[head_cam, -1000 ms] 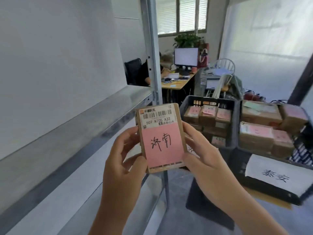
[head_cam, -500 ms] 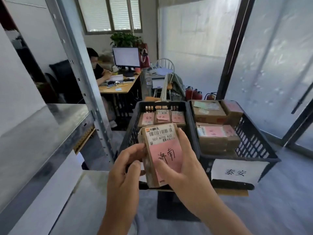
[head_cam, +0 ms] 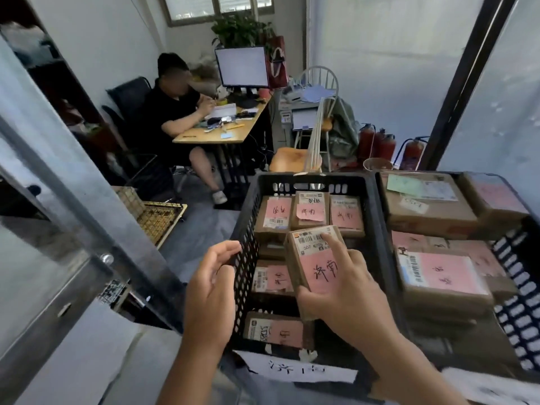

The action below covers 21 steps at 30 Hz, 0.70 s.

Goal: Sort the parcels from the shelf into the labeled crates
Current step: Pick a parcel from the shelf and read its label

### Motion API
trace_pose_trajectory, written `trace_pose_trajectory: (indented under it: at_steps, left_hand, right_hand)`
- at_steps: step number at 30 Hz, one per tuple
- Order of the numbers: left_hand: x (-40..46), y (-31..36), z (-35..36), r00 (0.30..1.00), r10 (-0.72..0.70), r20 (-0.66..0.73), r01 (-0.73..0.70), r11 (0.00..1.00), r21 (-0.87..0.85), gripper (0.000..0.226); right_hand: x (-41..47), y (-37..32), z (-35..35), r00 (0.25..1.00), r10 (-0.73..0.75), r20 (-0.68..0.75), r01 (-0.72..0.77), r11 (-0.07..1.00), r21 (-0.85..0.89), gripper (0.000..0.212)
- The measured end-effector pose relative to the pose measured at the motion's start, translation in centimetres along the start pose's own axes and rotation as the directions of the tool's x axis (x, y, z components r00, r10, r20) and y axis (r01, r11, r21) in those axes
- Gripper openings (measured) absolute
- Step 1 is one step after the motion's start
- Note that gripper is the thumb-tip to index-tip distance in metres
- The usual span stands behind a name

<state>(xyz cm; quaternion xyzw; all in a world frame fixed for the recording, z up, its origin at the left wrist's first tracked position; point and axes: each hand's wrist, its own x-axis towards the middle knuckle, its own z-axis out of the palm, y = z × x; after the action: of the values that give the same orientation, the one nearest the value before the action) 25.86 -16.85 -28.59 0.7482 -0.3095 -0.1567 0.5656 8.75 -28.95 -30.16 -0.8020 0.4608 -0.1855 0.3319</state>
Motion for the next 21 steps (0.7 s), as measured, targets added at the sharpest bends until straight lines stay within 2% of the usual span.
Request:
trace_pose_trajectory:
  at_steps: [2, 4, 6, 10, 15, 21]
  left_hand:
    - [2.1, -0.3, 0.5, 0.998, -0.051, -0.032, 0.052, 0.998, 0.04, 0.038]
    - [4.0, -0.9, 0.9, 0.994, -0.096, -0.056, 0.1, 0.992, 0.076, 0.037]
    - [5.5, -1.6, 1.5, 0.986, -0.149, -0.072, 0.156, 0.982, 0.104, 0.035]
    - [6.9, -2.4, 2.1, 0.971, -0.209, -0.117, 0.224, 0.964, 0.14, 0.034]
    - [7.7, -2.7, 2.1, 0.946, -0.281, -0.162, 0.302, 0.944, 0.129, 0.031]
    - [7.7, -2.1, 2.4, 0.948, -0.278, -0.156, 0.302, 0.941, 0.155, 0.03]
  right_hand:
    - [3.3, 0.7, 1.7, 0.997, 0.017, 0.077, -0.015, 1.0, -0.02, 0.098]
    - [6.3, 1.4, 3.5, 0.981, -0.031, 0.194, 0.045, 0.997, -0.069, 0.101]
    - [9.3, 2.4, 4.9, 0.932, -0.112, 0.345, 0.177, 0.971, -0.162, 0.103]
    - [14.4, 4.3, 6.7, 0.796, -0.21, 0.567, 0.454, 0.827, -0.332, 0.103]
    - [18.5, 4.9, 9.1, 0.691, -0.284, 0.664, 0.597, 0.742, -0.304, 0.102]
    - [21.2, 4.2, 10.5, 0.621, -0.324, 0.714, 0.663, 0.702, -0.258, 0.103]
